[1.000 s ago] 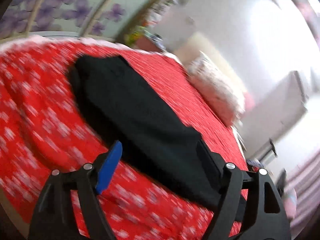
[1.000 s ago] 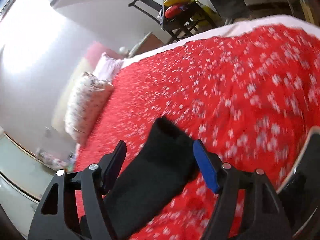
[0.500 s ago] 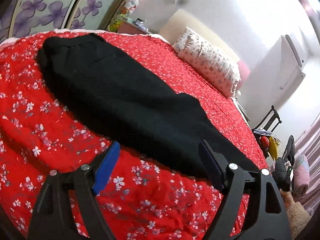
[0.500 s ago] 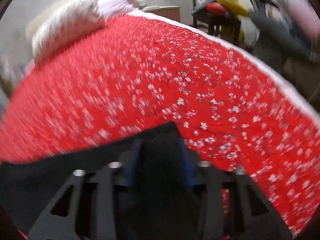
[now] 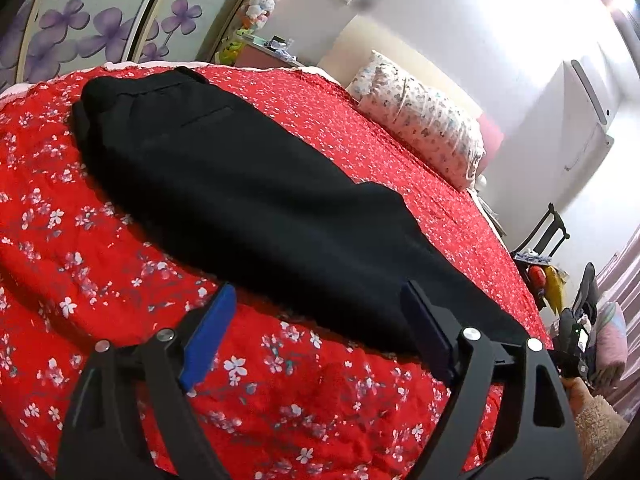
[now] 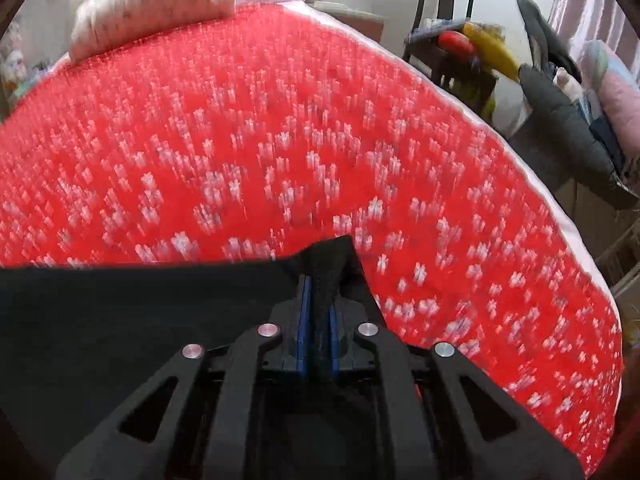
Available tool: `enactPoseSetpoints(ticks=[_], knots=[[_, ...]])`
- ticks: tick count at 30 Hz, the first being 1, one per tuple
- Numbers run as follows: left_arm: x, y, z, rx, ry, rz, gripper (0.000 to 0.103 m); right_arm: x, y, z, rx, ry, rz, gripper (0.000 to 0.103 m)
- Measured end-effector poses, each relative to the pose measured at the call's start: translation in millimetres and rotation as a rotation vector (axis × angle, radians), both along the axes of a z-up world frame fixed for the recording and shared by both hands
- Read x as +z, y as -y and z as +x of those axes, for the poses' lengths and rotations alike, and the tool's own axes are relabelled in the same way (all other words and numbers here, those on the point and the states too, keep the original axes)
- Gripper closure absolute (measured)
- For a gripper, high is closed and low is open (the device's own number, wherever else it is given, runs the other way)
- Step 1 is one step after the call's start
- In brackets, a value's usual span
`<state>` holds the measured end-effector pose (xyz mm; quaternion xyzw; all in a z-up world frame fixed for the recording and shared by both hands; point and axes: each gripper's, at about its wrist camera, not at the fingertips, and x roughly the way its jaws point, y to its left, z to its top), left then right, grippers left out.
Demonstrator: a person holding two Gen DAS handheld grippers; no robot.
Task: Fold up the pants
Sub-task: 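Grasp the folded pants edge again with the right tool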
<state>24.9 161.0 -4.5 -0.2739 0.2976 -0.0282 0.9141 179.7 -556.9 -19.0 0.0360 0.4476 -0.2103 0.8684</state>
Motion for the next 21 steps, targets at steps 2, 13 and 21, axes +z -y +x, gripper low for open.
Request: enactPoseSetpoints(ticks=[2, 13, 21], knots=[[0.3, 1.4, 0.7, -0.005, 0.001, 0.006, 0.017, 18.4, 4.4, -12.5, -0.031, 0.071, 0.007, 0.070], [-0.7, -1.2, 2.1, -0.024, 0.011, -0.018, 0.014, 46.1, 53.3, -154.7, -0.241, 0.417, 0.575, 0.053], [-2.7, -1.3, 1.0, -0.025, 0.011, -0.023, 0.014, 5.3, 56.0, -158.9, -0.413, 0.352, 0.750, 0.055]])
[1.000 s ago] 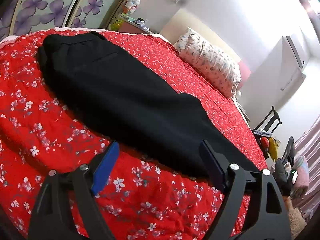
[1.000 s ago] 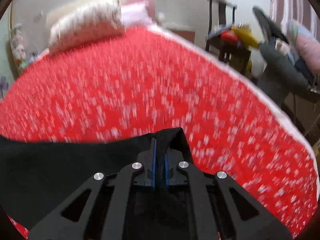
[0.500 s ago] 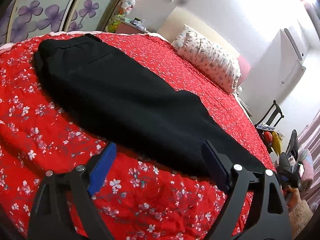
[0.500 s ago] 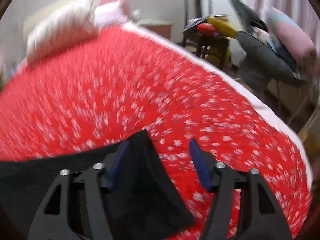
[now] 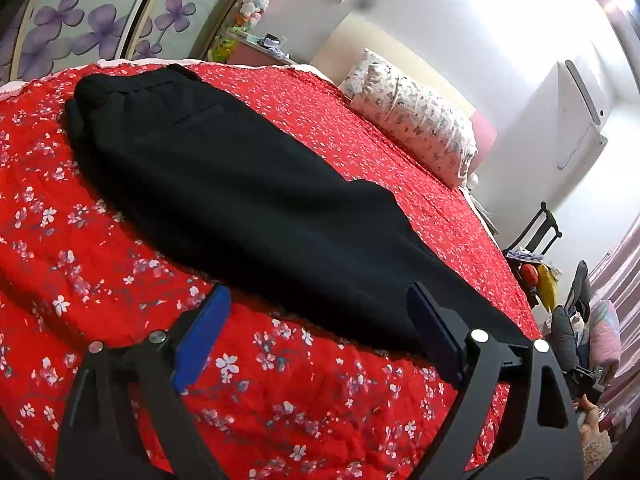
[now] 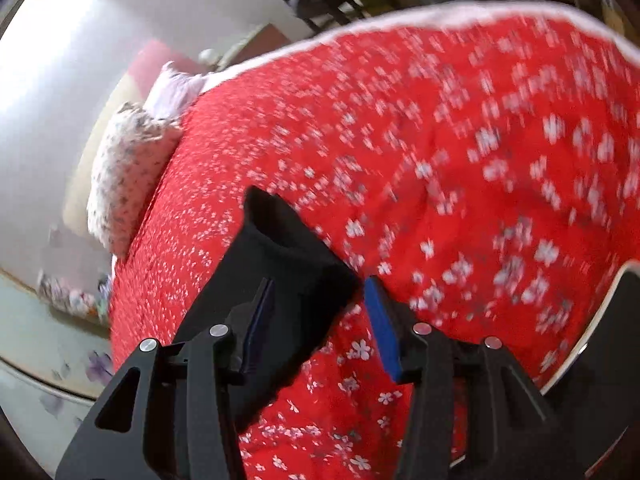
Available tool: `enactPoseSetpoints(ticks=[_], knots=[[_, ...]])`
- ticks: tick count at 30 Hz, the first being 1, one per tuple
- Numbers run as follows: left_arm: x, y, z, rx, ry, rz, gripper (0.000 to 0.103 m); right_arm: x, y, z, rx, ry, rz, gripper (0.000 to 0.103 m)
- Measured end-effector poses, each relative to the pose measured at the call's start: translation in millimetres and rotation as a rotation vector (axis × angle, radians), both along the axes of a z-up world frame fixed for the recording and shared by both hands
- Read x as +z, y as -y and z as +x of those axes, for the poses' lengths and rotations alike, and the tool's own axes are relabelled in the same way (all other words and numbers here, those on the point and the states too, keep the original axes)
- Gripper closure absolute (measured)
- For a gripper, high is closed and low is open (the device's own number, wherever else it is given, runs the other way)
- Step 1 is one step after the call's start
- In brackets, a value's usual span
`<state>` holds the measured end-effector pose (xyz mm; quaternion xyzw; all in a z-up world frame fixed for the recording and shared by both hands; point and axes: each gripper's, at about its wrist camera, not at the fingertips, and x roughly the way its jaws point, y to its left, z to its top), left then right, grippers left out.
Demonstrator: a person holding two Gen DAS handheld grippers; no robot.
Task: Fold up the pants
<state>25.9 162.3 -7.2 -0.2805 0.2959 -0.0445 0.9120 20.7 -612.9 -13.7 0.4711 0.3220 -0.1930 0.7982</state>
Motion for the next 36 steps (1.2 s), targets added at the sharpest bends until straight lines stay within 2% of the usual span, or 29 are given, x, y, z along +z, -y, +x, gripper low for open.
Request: enactPoseSetpoints(ticks=[5, 8, 10, 12, 14, 16, 19, 21, 22, 26, 30, 36], knots=[[-0.7, 0.2, -0.8, -0.006, -0.002, 0.013, 0.012, -8.1, 4.4, 6.0, -0.006, 0.012, 0.009, 0.055], [-0.9, -0.4, -1.1, -0.007, -0.001, 0.011, 0.012, -4.4, -0.7, 11.2, 0.007, 0.068, 0.017, 0.057], [-0.7, -0.4, -0.6, -0.007, -0.001, 0.010, 0.012, 1.6, -6.3, 11.5, 0.047, 0.153, -0.009, 0.058], [-0.7, -0.5, -0.2, -0.008, -0.002, 0.011, 0.011, 3.9, -9.1, 17.7, 0.049, 0.101, -0.057, 0.058], [-0.3, 0.1, -0.3, -0.009, -0.003, 0.016, 0.011, -5.1, -4.7, 20.2, 0.012, 0.033, -0.042, 0.059], [0.1, 1.3, 0.1, -0.009, -0.002, 0.015, 0.011, -11.5, -3.3, 20.1, -0.008, 0.029, -0.025, 0.059], [0.3, 2.2, 0.2, -0.010, -0.004, 0.017, 0.011, -11.6, -7.2, 26.2, -0.004, 0.008, -0.070, 0.059], [0.3, 2.1, -0.2, -0.011, -0.003, 0.018, 0.011, -11.5, -7.9, 31.9, -0.002, -0.002, -0.090, 0.067], [0.6, 2.3, -0.2, -0.010, -0.003, 0.017, 0.011, -12.0, -7.8, 34.8, -0.004, -0.008, -0.101, 0.079], [1.0, 3.0, 0.0, -0.010, -0.002, 0.010, 0.011, -8.5, -10.7, 31.9, -0.008, 0.041, -0.126, 0.087], [1.0, 3.1, -0.2, -0.010, -0.002, 0.008, 0.010, 11.7, -26.6, 34.4, 0.025, 0.071, -0.219, 0.088], [2.9, 1.4, 0.5, -0.013, 0.000, -0.009, 0.010, 66.9, -73.7, 55.4, 0.163, 0.209, -0.302, 0.088]])
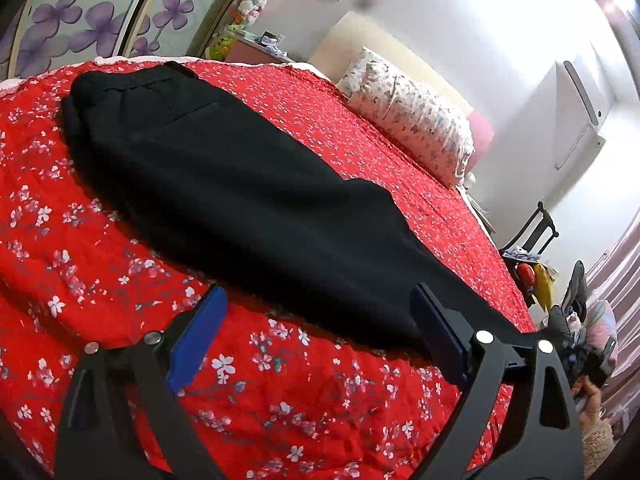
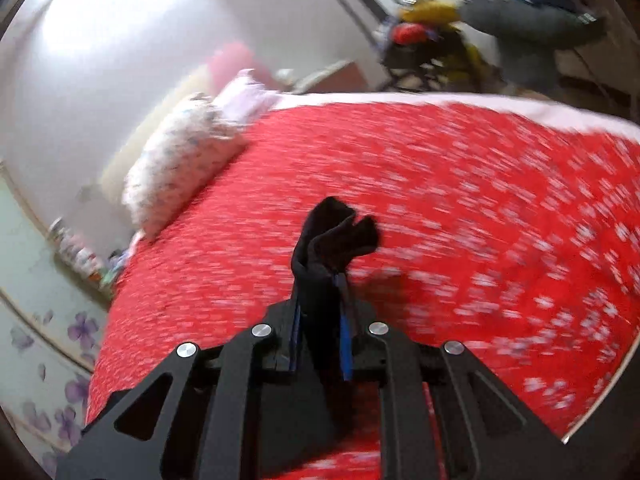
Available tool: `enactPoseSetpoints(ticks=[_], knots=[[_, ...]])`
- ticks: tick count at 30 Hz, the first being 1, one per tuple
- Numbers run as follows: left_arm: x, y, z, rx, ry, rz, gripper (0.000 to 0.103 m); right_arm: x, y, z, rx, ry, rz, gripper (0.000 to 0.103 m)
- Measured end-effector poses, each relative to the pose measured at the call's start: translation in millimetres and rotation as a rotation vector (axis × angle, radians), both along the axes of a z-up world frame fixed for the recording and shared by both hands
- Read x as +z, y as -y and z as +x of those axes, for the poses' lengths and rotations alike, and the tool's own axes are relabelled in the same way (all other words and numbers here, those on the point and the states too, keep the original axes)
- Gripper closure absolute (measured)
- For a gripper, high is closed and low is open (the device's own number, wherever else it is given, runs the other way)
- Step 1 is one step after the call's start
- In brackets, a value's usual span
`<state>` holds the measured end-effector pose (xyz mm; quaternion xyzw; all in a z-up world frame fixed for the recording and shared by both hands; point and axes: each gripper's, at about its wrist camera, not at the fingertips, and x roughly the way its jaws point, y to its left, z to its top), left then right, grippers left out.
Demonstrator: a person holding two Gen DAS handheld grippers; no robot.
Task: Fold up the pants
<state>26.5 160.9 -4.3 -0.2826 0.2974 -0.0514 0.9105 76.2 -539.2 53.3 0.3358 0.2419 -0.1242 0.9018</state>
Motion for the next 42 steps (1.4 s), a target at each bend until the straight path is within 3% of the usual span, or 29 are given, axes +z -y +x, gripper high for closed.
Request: enactPoseSetpoints(ticks=[8, 17, 22, 29, 38, 41, 42], knots=[[0.2, -0.8, -0.5, -0.005, 0.004, -0.015, 0.010, 41.8, -97.4, 53.0, 0.293, 0.092, 0.052, 0.088], [1.5, 2.8, 0.4, -0.035, 0.023, -0.020, 0.010, 0.9, -239.7, 111.9, 0.577, -0.057, 0.077, 0.088], [8.3, 11.1, -3.7, -0.061, 0.069, 0.009, 0.010, -17.7, -289.8, 117.6, 0.654, -0.109, 0.091, 0.088], [11.1, 13.4, -4.8, -0.081, 0.091, 0.013, 0.010, -20.1, -346.5, 123.5, 0.720, -0.118, 0.136, 0.088], [8.4, 4.1, -5.6, -0.067, 0.090, -0.028, 0.010, -27.6, -413.7, 120.9, 0.829, -0.157, 0.080, 0.088], [8.1, 4.2, -5.2, -0.067, 0.088, -0.028, 0.010, -31.3, -431.5, 118.8, 0.869, -0.176, -0.016, 0.088], [8.1, 4.2, -5.2, -0.067, 0.089, -0.028, 0.010, -37.8, -442.3, 116.1, 0.896, -0.204, -0.103, 0.087]])
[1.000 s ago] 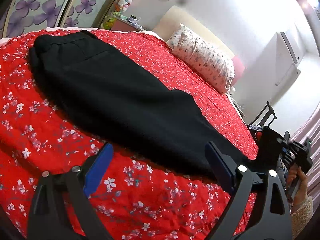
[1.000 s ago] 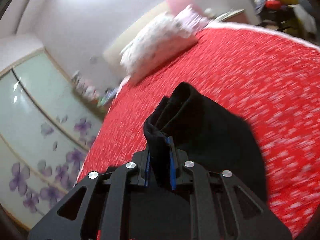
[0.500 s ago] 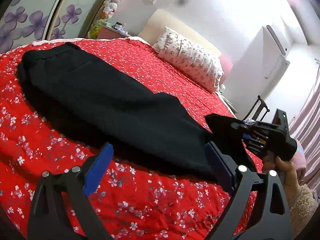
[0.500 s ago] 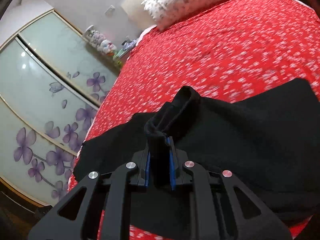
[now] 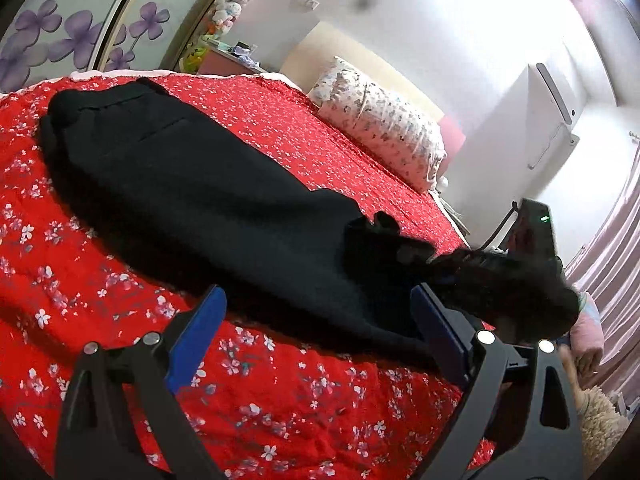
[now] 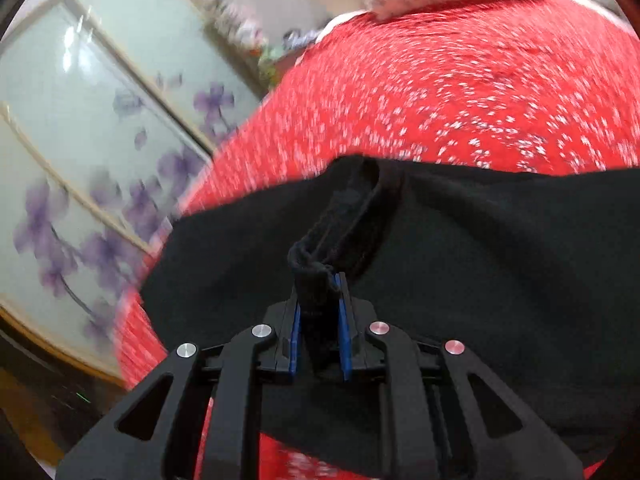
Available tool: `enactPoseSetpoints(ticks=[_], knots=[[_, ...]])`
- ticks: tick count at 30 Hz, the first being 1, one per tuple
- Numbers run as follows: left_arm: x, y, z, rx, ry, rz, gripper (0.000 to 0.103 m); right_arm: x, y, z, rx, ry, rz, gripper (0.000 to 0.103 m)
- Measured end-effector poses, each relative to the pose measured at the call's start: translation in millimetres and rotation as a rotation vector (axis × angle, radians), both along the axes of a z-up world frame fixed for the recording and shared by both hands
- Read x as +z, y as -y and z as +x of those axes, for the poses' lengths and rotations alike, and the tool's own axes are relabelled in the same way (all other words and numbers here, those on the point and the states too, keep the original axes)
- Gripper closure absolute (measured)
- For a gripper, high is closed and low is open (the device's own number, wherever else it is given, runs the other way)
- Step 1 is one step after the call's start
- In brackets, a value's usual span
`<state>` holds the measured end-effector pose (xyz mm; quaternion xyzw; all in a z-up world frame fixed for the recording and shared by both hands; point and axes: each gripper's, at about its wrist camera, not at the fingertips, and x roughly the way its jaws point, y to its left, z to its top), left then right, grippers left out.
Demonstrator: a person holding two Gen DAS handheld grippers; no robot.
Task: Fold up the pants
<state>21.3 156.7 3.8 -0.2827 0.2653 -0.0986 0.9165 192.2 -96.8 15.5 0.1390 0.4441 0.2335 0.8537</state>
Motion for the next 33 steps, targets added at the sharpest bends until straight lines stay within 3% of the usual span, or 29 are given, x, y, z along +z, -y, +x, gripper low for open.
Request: enactPoseSetpoints(ticks=[3, 5, 6, 7, 11, 14, 16, 19, 21, 22, 24, 26, 27, 33], knots=[[-0.4, 0.0, 0.5, 0.000, -0.002, 0.000, 0.009, -17.8, -21.5, -9.9, 0.104, 0.020, -0.203, 0.084], [-1.4, -0.8, 0.2, -0.001, -0.003, -0.002, 0.009, -19.8, -34.1, -23.4, 0.187, 0.068, -0.305, 0.059], [-1.7, -2.0, 0.3, 0.000, -0.003, -0.003, 0.009, -17.2, -36.4, -28.0, 0.223, 0.071, -0.302, 0.052], [-2.0, -2.3, 0.2, 0.000, -0.004, -0.004, 0.009, -13.3, -36.5, -30.7, 0.247, 0.064, -0.273, 0.045], [-2.0, -3.7, 0.5, 0.008, -0.005, -0.004, 0.009, 6.0, -16.1, -29.8, 0.204, 0.048, -0.017, 0.043], [-3.3, -6.1, 0.8, 0.017, -0.010, -0.009, 0.009, -7.1, 0.1, -14.0, 0.117, -0.074, 0.196, 0.037], [-4.8, -8.4, 0.9, 0.023, -0.018, -0.015, 0.009, -40.4, -5.3, -5.1, 0.111, -0.217, 0.175, 0.037], [-6.3, -13.0, 0.6, 0.039, -0.024, -0.030, 0.009, -33.2, -1.3, -14.1, 0.097, -0.155, 0.218, 0.036], [-7.8, -15.7, 1.7, 0.047, -0.032, -0.046, 0.009, -39.4, 3.7, -11.6, 0.072, -0.180, 0.287, 0.032], [-9.7, -16.8, 2.5, 0.049, -0.045, -0.052, 0.009, -47.6, -0.3, -10.4, 0.083, -0.211, 0.257, 0.033], [-12.2, -19.6, 3.5, 0.052, -0.063, -0.062, 0.009, -40.4, -7.4, -14.8, 0.137, -0.175, 0.192, 0.032], [-13.6, -24.5, 2.8, 0.057, -0.065, -0.089, 0.009, -32.1, -0.6, -21.9, 0.153, -0.181, 0.230, 0.032], [-13.4, -27.4, 2.3, 0.057, -0.063, -0.106, 0.009, -26.9, 11.0, -29.7, 0.171, -0.166, 0.299, 0.032], [-1.1, -63.5, -7.9, 0.100, -0.022, -0.213, 0.009, 0.7, 102.5, -75.6, 0.148, 0.077, 0.400, 0.015]])
